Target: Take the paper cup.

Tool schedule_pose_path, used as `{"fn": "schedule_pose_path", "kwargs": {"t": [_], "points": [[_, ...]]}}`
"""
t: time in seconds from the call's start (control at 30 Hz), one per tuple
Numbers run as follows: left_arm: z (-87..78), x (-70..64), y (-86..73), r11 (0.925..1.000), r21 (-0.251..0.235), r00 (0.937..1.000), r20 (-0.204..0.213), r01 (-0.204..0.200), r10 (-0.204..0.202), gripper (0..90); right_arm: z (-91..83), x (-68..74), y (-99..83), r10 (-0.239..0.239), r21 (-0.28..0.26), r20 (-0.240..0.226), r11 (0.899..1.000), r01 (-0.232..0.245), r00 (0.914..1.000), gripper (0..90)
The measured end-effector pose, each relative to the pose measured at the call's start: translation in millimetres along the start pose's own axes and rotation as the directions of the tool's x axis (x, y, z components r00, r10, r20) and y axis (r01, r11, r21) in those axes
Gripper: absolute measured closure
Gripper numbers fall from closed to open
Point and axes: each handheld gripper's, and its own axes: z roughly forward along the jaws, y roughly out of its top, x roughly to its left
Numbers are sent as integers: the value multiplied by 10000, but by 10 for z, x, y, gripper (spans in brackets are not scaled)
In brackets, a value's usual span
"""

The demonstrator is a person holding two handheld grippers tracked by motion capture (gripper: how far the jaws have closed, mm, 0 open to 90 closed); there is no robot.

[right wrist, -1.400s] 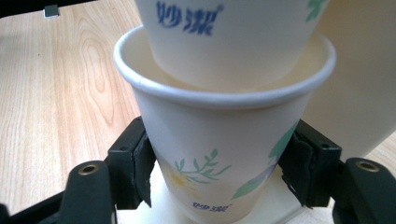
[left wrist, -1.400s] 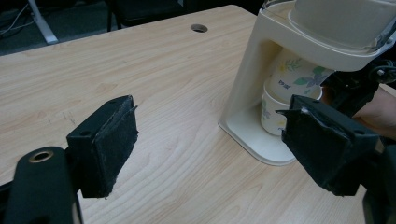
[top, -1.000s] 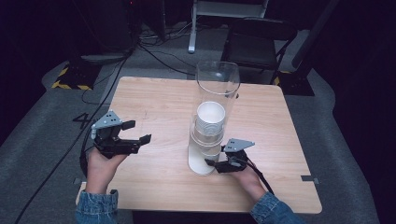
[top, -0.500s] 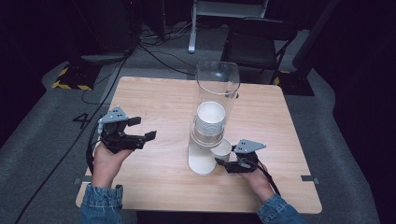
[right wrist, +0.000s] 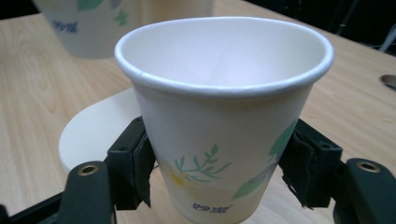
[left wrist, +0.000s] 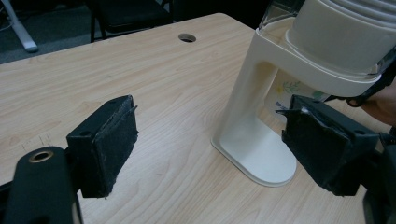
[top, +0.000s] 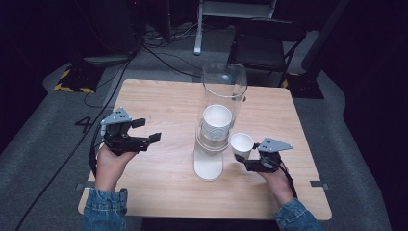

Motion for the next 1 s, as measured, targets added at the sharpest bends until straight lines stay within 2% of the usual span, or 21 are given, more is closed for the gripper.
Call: {"fn": "schedule_pose_path", "kwargs": {"t": [0.13,0.2,0.27,0.33,0.37,0.4,0.43,0.5,0.57,0.6,0.7,0.77,0.9,1.0], "points": [[-14,-11,-21,10000,47,10000,-49,17,-17,178,-131,-182,30,404,-408,431,9984,-386,9983,335],[-20,-10,-28,10000,86,10000,-79,-43,44,178,-152,-215,33,434,-546,519,9977,-406,9977,335],[-38,-17,-49,9999,132,9999,-163,-29,31,178,-202,-319,51,652,-661,722,9960,-605,9953,332],[-48,-18,-58,9999,159,9998,-194,-20,23,178,-213,-345,54,714,-721,754,9952,-659,9946,331],[-71,-18,-78,9999,137,9996,-269,-36,40,178,-242,-418,58,1026,-871,815,9916,-955,9914,326],[-71,-18,-78,9999,137,9996,-269,-36,40,179,-242,-418,58,1026,-871,815,9916,-955,9914,326],[-98,-26,-95,9998,168,9992,-402,-49,56,175,-275,-495,59,1343,-1047,852,9866,-1252,9873,324],[-107,-34,-107,9999,115,9989,-468,-24,29,172,-285,-532,51,1469,-1216,807,9831,-1365,9859,322],[-124,-49,-135,9999,84,9980,-613,-116,121,166,-283,-640,36,1764,-996,686,9805,-1692,9819,322],[-131,-68,-161,9995,95,9964,-789,-316,323,164,-277,-671,28,1807,-972,707,9800,-1735,9810,322],[-142,-79,-183,9990,99,9954,-841,-447,454,160,-264,-741,10,1949,-874,677,9781,-1888,9785,321],[-150,-86,-205,9990,109,9953,-863,-437,445,158,-243,-786,-4,1995,-795,762,9779,-1935,9769,321],[-178,-86,-248,9991,67,9946,-947,-425,429,156,-176,-877,-53,1913,-283,1069,9815,-1894,9757,321],[-201,-90,-272,9993,60,9940,-1027,-368,373,156,-96,-926,-104,2015,35,1238,9791,-2035,9716,320]]}}
